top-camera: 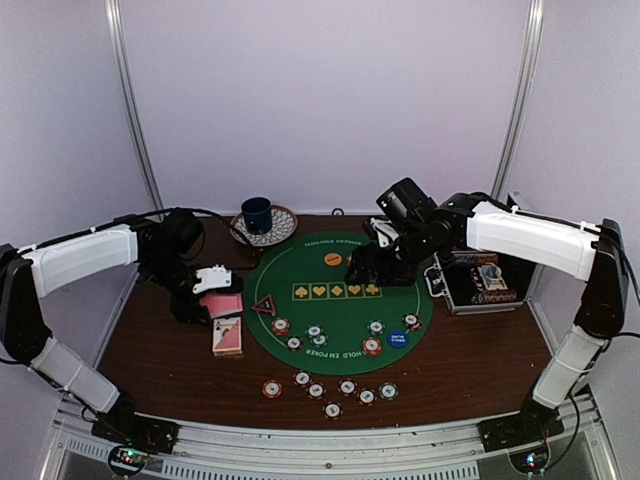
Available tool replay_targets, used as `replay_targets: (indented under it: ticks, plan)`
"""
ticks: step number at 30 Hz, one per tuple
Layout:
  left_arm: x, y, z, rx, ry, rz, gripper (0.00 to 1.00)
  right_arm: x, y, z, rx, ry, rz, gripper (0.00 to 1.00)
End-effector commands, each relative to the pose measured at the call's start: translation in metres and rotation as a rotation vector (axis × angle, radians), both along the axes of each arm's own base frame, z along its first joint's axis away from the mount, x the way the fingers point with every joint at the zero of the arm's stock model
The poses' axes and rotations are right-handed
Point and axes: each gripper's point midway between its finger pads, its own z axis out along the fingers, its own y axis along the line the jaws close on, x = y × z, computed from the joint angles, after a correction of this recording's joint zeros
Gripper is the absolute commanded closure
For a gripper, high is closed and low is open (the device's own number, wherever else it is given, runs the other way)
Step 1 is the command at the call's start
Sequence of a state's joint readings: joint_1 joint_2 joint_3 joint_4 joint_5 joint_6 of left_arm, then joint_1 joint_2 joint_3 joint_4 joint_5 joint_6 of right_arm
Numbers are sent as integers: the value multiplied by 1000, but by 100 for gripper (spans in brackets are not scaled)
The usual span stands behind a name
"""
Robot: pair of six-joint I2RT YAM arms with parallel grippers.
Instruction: Distribute texas hold em gaming equipment
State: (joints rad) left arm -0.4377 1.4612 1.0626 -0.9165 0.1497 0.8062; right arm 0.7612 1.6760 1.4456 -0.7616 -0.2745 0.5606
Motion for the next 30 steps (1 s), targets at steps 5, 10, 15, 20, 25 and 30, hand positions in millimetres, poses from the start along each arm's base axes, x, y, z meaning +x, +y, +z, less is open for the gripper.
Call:
replay_targets:
  ticks: [5,10,15,20,25,30]
  plan:
    - [-11,-40,53,-155,14,19,100,-1,105,43,549,134,112,14]
    - [-8,-56,66,-185,55,30,100,-14,145,47,625,193,198,14]
    - [-4,-62,69,-171,52,8,100,-21,170,45,675,241,231,15]
    - [-3,-65,65,-150,47,-10,100,-24,186,42,705,273,245,16]
    - [-3,-64,62,-136,47,-17,100,-23,195,36,732,303,247,19]
    - [-2,-64,61,-131,43,-18,100,-22,209,34,780,338,257,22]
